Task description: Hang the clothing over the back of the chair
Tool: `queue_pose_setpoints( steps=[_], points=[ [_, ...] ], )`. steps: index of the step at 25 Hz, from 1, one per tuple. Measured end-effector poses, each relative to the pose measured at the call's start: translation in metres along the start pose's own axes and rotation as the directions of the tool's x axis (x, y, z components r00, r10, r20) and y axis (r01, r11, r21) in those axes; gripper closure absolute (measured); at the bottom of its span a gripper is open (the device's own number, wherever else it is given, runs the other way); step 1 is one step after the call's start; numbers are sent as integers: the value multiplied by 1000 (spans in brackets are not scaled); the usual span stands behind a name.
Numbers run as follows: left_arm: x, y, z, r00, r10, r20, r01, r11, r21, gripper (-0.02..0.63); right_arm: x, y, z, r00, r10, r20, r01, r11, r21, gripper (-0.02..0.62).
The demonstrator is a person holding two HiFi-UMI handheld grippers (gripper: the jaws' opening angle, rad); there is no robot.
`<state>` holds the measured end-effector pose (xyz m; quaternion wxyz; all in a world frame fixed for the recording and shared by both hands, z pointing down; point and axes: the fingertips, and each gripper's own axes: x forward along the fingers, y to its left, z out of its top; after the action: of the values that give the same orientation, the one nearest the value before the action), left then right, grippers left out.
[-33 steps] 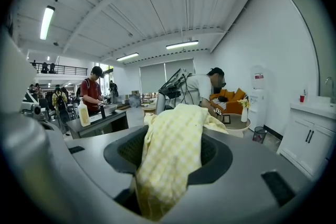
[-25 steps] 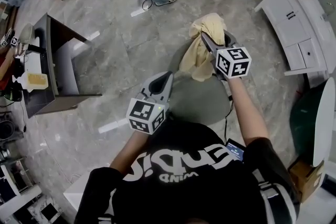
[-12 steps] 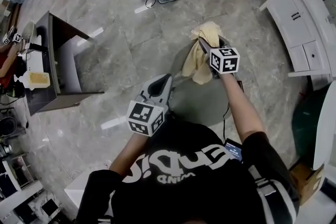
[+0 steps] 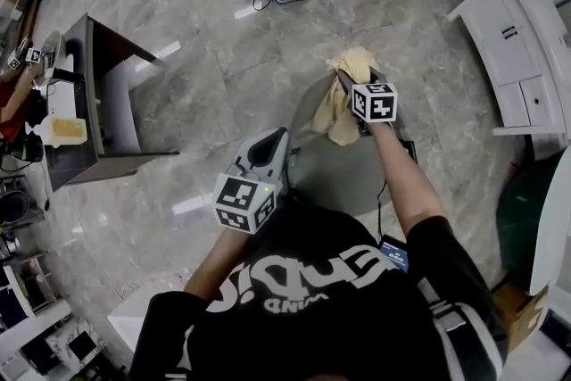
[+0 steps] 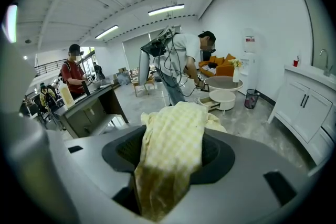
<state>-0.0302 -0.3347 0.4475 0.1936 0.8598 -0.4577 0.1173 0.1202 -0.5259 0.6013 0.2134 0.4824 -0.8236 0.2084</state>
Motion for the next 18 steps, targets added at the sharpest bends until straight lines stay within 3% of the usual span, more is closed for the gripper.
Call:
queue_pose_setpoints(
  steps=[18],
  points=[
    [-7,0,-2,1000,-11,6,11,1000,0,592,0,1,-12,996,-68,-66,68,998,-2,302]
  ],
)
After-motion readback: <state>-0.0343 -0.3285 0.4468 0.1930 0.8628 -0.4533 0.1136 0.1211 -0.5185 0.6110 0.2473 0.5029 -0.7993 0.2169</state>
